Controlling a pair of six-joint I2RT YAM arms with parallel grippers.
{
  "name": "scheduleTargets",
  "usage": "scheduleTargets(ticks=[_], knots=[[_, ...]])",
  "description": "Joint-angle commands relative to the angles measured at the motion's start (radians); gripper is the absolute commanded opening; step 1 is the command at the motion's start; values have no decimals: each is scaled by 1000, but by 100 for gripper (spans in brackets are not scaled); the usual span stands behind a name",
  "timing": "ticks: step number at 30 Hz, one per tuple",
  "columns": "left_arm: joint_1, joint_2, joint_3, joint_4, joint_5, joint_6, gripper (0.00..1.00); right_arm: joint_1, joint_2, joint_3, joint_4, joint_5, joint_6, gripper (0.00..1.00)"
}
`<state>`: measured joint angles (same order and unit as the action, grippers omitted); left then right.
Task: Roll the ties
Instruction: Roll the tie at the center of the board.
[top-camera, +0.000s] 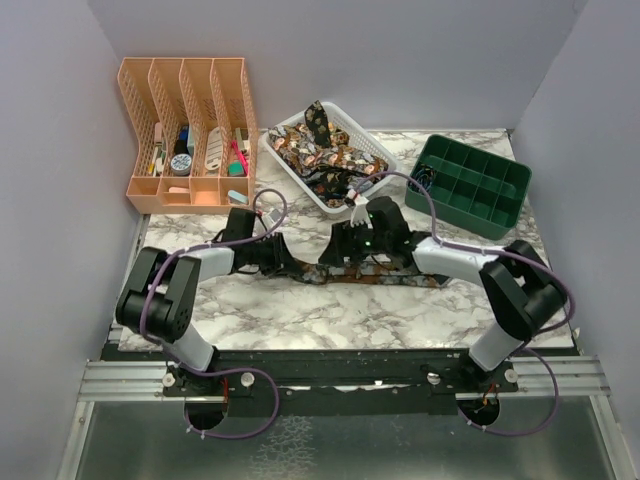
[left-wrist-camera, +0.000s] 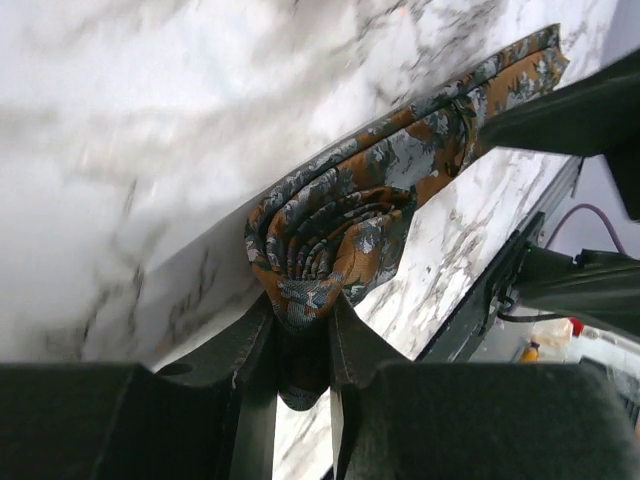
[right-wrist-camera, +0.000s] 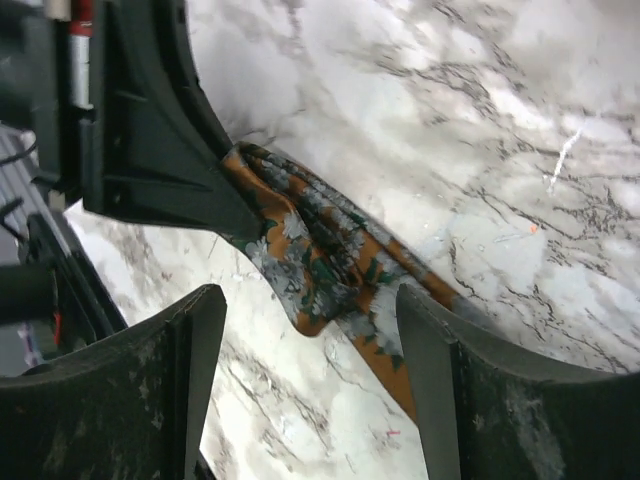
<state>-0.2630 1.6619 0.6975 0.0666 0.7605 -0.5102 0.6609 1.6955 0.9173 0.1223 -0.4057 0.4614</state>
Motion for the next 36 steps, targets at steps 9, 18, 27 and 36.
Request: scheduleTargets(ticks=[9, 18, 27, 36], knots=[[0, -343, -248, -268, -256, -151, 1, 163, -129, -191, 271, -164, -845, 81], [1, -321, -192, -294, -373, -151, 44, 237, 46, -53, 200, -215, -1027, 88], [13, -437, -179, -381, -467, -156, 81, 249, 144, 38, 168, -290, -1005, 98], [62, -576, -198, -444, -536, -200, 94, 255, 214, 59, 190, -292, -983, 99]])
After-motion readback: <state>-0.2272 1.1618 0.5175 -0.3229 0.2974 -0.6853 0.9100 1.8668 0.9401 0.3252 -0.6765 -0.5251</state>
